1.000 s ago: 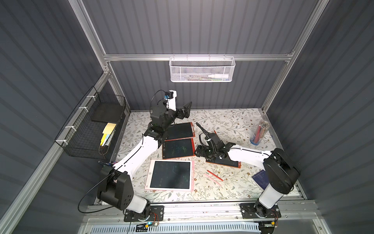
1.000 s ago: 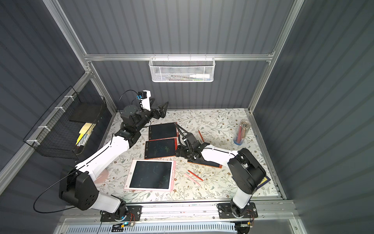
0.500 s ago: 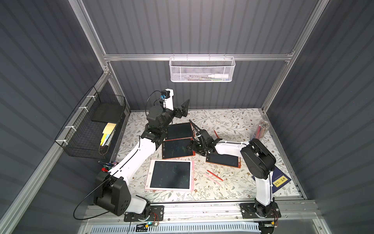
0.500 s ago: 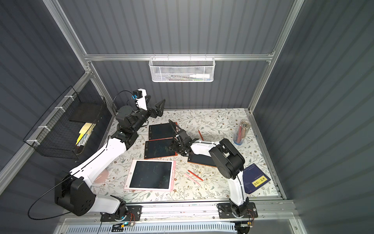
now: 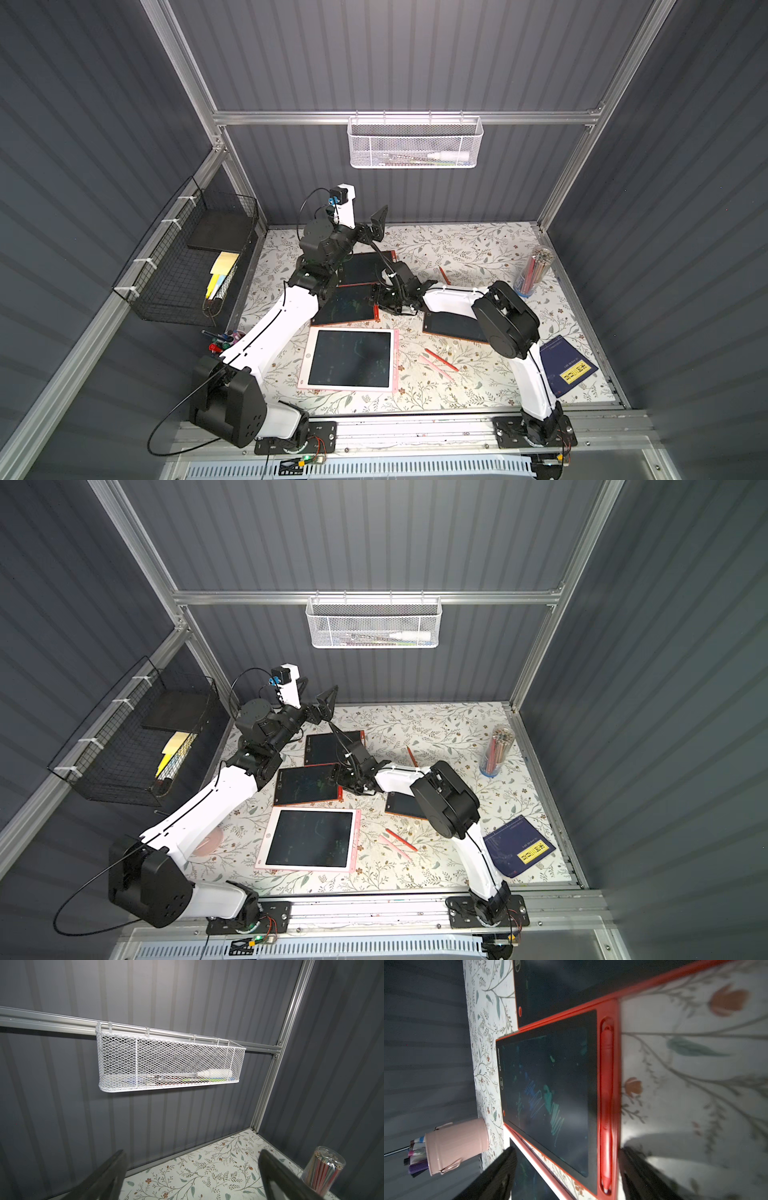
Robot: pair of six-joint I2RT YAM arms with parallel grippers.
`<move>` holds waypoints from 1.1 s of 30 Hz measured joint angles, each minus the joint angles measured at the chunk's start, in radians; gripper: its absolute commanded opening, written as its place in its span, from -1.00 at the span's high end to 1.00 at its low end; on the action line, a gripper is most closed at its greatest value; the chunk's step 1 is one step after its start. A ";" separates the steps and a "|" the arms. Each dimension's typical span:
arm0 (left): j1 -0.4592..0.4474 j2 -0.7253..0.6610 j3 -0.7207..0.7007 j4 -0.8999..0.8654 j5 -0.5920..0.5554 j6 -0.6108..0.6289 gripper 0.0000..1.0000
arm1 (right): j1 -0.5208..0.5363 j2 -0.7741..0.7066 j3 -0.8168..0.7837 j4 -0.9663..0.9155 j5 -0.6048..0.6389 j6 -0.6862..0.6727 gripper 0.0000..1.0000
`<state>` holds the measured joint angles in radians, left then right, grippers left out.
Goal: Place the stylus back onto the writing tablet
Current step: Move the writing tablet to the center of the board.
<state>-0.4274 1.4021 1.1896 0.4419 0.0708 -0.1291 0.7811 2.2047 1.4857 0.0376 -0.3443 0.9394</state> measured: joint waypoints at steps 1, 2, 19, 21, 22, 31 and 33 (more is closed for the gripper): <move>0.000 0.000 0.000 0.000 0.000 0.000 -0.98 | 0.004 0.012 0.016 -0.001 -0.007 0.001 -0.60; 0.000 0.000 -0.002 0.000 0.000 0.000 -0.98 | 0.008 0.026 0.034 -0.001 -0.015 0.003 -0.60; 0.000 0.000 -0.002 0.000 -0.003 0.000 -0.99 | 0.075 0.252 0.354 0.014 -0.166 0.024 -0.62; 0.000 0.000 -0.002 0.000 -0.003 0.000 -0.98 | 0.078 0.249 0.353 0.008 -0.164 0.018 -0.62; 0.000 0.000 -0.002 0.000 -0.003 0.000 -0.99 | 0.079 0.243 0.345 0.006 -0.156 0.013 -0.62; 0.000 0.000 -0.011 0.008 0.022 0.018 -0.98 | 0.040 0.023 0.231 -0.208 0.032 -0.167 -0.64; 0.000 0.000 -0.012 0.008 0.046 0.021 -0.99 | 0.024 -0.068 0.185 -0.253 0.077 -0.219 -0.65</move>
<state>-0.4274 1.4025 1.1778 0.4503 0.1169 -0.1085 0.8051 2.1365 1.6703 -0.2153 -0.2672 0.7204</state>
